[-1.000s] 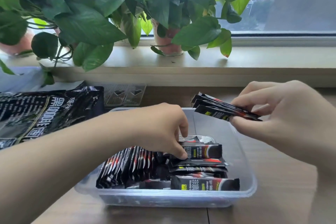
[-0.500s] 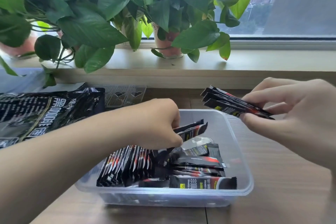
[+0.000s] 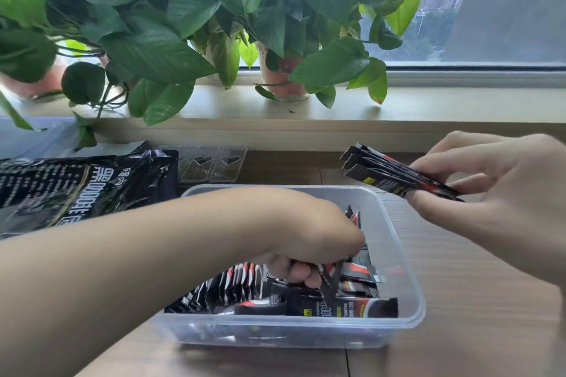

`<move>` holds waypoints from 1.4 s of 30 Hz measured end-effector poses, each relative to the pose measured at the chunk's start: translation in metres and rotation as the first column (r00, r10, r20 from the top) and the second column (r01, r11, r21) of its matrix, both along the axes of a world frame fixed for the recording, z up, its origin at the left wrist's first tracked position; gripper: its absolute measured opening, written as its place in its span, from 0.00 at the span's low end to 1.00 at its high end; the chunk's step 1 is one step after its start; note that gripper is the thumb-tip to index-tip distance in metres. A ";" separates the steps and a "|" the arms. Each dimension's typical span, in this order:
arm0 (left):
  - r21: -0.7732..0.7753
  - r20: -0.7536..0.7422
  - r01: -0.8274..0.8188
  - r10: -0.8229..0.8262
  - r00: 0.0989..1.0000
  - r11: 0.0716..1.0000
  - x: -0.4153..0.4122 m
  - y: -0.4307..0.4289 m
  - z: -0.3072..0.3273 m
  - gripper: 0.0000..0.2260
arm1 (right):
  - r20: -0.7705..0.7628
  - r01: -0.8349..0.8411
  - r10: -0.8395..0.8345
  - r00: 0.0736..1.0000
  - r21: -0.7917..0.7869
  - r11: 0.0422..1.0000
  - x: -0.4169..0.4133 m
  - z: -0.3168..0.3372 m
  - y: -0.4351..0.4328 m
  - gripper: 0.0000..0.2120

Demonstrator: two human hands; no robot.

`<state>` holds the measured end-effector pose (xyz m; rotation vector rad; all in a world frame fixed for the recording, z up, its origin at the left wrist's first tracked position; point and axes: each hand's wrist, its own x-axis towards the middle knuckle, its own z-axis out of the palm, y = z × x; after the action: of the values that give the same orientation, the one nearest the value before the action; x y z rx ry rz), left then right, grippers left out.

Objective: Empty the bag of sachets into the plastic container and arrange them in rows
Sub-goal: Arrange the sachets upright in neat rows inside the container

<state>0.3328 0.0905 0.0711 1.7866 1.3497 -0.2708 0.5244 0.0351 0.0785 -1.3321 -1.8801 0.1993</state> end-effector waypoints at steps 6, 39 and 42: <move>-0.208 0.199 -0.024 0.066 0.978 0.978 0.004 -0.001 -0.001 0.16 | 0.011 0.010 -0.010 1.000 0.009 1.000 0.001 -0.001 -0.001 0.12; 0.521 -0.485 0.738 -0.563 0.670 0.429 -0.056 0.051 -0.023 0.38 | 0.024 0.007 -0.003 1.000 -0.128 0.992 -0.017 0.003 0.001 0.08; 0.517 -0.538 0.773 -0.563 0.627 0.368 -0.052 0.048 -0.022 0.34 | 0.026 0.006 -0.003 1.000 -0.124 0.992 -0.018 0.003 0.001 0.08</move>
<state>0.2809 0.1389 0.0490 3.0890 0.8024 -0.4958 0.5063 0.0366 0.0812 -1.4281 -1.9129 0.3026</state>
